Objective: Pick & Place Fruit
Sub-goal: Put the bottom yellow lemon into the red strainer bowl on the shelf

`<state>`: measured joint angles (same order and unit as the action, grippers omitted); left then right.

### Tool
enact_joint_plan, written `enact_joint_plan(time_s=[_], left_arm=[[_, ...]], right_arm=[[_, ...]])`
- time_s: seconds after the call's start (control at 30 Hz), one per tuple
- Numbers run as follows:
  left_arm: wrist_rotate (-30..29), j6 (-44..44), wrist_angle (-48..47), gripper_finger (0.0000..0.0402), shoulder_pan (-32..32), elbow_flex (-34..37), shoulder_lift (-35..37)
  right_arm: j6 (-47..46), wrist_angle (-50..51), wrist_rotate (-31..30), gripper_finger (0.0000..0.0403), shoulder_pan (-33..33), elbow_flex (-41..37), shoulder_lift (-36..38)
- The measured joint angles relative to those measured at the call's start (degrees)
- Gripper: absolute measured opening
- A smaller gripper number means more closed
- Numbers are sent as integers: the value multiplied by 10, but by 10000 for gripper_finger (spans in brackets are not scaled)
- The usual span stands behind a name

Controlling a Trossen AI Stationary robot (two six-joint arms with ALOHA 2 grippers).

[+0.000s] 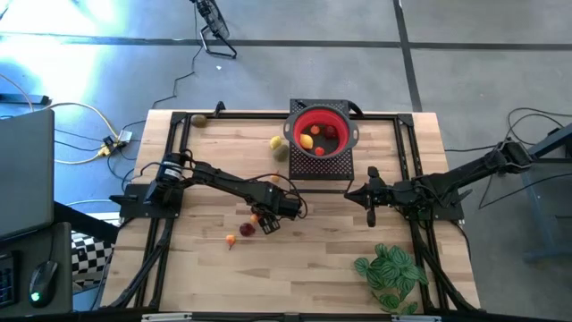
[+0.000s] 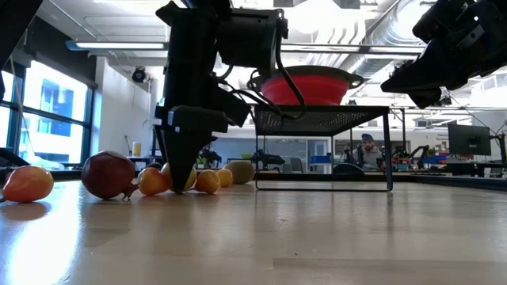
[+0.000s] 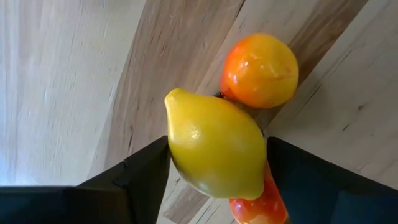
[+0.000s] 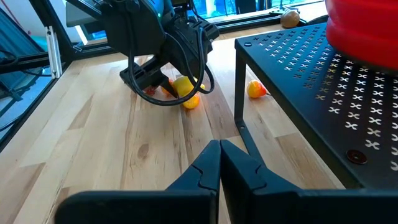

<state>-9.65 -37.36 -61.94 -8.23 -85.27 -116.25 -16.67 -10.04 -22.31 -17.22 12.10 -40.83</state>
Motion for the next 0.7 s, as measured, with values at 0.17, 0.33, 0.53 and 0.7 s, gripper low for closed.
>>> enact_joint_plan(time_s=[0.17, 0.33, 0.53, 0.7], left_arm=[[0, 0, 10, 240, 0, 0, 0], [0, 0, 8, 225, 0, 0, 0], [0, 0, 5, 211, 0, 0, 0], [0, 0, 5, 211, 0, 0, 0]], right_arm=[[0, 0, 0, 2, 0, 0, 0], [0, 0, 0, 2, 0, 0, 0], [0, 0, 0, 2, 0, 0, 0], [0, 0, 0, 2, 0, 0, 0]])
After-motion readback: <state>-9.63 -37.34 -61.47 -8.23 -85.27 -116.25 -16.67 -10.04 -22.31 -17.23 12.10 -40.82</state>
